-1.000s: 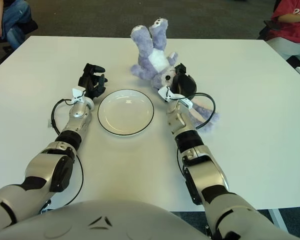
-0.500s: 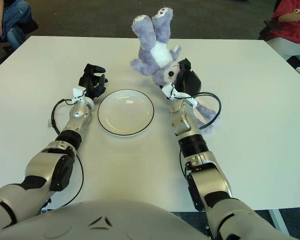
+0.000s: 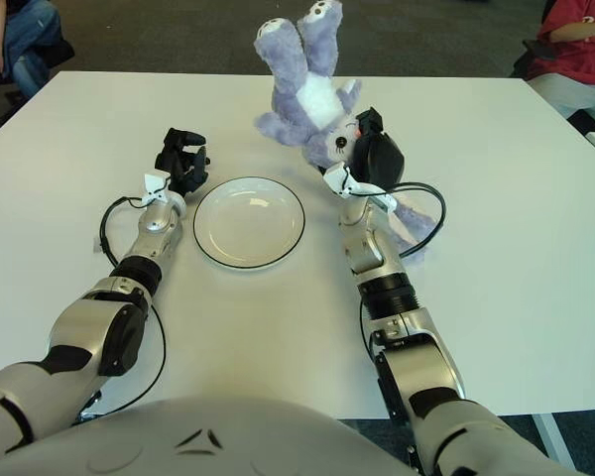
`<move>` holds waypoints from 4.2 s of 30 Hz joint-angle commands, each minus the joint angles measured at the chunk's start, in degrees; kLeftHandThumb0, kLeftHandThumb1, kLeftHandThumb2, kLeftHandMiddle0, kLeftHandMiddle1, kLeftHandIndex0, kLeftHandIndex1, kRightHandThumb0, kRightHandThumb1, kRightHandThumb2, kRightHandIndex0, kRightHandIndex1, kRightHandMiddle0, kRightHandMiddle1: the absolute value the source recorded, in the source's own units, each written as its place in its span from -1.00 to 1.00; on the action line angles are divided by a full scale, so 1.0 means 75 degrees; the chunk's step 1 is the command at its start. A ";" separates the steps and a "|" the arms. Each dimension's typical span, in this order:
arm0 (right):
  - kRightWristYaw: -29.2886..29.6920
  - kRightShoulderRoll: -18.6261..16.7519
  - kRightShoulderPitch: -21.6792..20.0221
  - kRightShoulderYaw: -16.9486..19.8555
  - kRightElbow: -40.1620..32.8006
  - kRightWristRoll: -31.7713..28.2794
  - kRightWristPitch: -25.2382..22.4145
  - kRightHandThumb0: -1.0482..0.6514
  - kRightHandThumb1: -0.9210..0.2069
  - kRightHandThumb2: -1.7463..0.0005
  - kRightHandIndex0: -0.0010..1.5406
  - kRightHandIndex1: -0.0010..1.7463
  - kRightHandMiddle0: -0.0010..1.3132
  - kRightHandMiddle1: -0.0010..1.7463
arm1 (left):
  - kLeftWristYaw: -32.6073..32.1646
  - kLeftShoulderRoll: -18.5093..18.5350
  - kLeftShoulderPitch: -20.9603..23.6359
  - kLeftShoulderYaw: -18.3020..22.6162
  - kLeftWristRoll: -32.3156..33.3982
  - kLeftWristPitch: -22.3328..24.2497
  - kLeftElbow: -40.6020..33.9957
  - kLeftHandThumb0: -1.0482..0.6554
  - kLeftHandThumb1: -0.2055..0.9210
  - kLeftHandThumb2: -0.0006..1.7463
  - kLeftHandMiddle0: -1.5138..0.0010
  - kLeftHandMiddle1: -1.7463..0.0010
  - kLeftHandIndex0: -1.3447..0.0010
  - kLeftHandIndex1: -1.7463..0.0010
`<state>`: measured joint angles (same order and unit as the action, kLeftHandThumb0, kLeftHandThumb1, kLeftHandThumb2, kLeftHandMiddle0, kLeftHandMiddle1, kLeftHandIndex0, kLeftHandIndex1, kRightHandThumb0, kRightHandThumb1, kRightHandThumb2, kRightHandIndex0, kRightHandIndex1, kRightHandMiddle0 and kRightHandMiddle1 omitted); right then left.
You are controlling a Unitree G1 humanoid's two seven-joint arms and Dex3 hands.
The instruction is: Put the doll into the plate.
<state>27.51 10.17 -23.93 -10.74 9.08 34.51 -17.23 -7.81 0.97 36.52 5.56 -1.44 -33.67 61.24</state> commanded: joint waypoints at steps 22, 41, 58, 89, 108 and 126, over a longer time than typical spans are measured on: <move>-0.1120 -0.0210 0.0702 -0.0229 -0.1975 0.0442 -0.0251 0.24 0.69 -0.79 0.25 0.50 0.15 1.00 | -0.0907 0.0250 -0.0146 -0.0063 -0.0375 0.0436 0.0434 0.68 0.46 -0.02 0.41 -0.89 1.00 -0.46; -0.1708 -0.0194 0.1049 -0.0577 -0.2541 0.0491 0.0349 0.24 0.75 -0.82 0.30 0.46 0.20 1.00 | -0.0999 0.0266 -0.0108 -0.0076 -0.0389 0.0456 0.0495 0.66 0.65 -0.21 0.47 -0.86 1.00 -0.43; -0.2622 -0.0178 0.1306 -0.0835 -0.2984 0.0496 0.0613 0.24 0.70 -0.77 0.30 0.42 0.15 1.00 | -0.0947 0.0237 -0.0109 -0.0090 -0.0379 0.0515 0.0465 0.66 0.64 -0.22 0.45 -0.84 1.00 -0.41; -0.3986 -0.0134 0.1474 -0.1301 -0.3224 0.0615 0.0619 0.24 0.66 -0.76 0.25 0.45 0.15 1.00 | -0.0951 0.0182 -0.0145 -0.0121 -0.0392 0.0507 0.0350 0.66 0.58 -0.15 0.44 -0.86 1.00 -0.41; -0.3822 0.0039 0.1353 -0.1413 -0.2616 0.0683 0.1353 0.24 0.69 -0.78 0.24 0.44 0.20 1.00 | -0.0841 0.0154 -0.0188 -0.0084 -0.0302 0.0427 0.0295 0.68 0.47 -0.04 0.40 -0.87 1.00 -0.39; -0.3872 -0.0194 0.1259 -0.1595 -0.2514 0.1613 0.0416 0.23 0.22 -0.54 -0.13 0.98 -0.11 0.74 | -0.0892 0.0149 -0.0184 -0.0067 -0.0303 0.0428 0.0319 0.67 0.51 -0.07 0.43 -0.88 1.00 -0.39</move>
<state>-2.23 9.13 -13.33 -22.42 -9.89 44.48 -12.44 -14.64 2.58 37.45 4.97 -3.84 -31.39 62.49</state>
